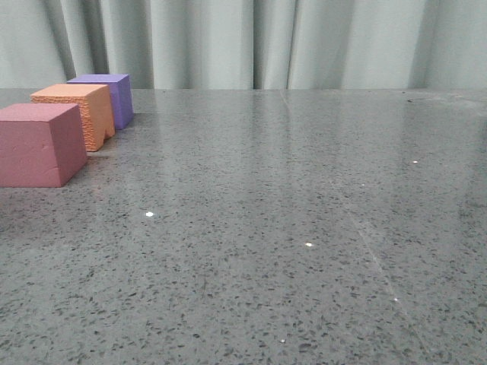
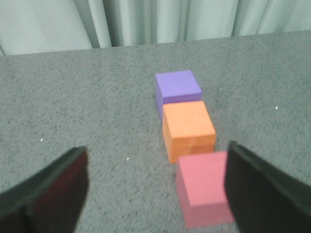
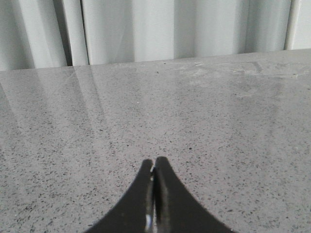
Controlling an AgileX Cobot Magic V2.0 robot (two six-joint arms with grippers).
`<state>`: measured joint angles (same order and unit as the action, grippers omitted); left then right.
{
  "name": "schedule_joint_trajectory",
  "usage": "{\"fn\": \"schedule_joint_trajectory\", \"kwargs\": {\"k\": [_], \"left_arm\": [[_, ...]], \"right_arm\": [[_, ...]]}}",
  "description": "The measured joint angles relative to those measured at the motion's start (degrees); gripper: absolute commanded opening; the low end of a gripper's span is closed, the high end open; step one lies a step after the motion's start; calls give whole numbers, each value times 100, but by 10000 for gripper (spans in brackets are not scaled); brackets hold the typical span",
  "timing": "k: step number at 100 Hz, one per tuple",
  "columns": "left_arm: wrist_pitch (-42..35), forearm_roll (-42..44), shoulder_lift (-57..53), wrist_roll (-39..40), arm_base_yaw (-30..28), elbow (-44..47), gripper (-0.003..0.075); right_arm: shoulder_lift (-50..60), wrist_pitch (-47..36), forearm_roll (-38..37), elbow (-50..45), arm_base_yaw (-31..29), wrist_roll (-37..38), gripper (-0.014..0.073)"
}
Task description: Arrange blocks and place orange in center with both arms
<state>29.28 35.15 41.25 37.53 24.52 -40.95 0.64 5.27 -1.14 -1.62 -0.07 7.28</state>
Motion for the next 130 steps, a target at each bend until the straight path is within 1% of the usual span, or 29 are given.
{"fn": "schedule_joint_trajectory", "kwargs": {"k": [4,9,11,16,18,39,102,130], "left_arm": [[-27,28,-185,0,0,169,278],[-39,62,-430,0,0,407,153],[-39,79,-526,0,0,463,122],[-49,93,-736,0,0,662,1],[-49,103,-818,0,0,704,-22],[-58,138,-1293,0,0,1029,-19],[-61,138,-1303,0,0,1041,-19],[-272,175,-1329,-5,0,1063,-19]], "right_arm": [[0,0,0,0,0,0,-67],[0,0,0,0,0,0,-67],[0,0,0,0,0,0,-67],[0,0,0,0,0,0,-67],[0,0,0,0,0,0,-67],[0,0,0,0,0,0,-67],[0,0,0,0,0,0,-67],[0,0,0,0,0,0,-67]]}}
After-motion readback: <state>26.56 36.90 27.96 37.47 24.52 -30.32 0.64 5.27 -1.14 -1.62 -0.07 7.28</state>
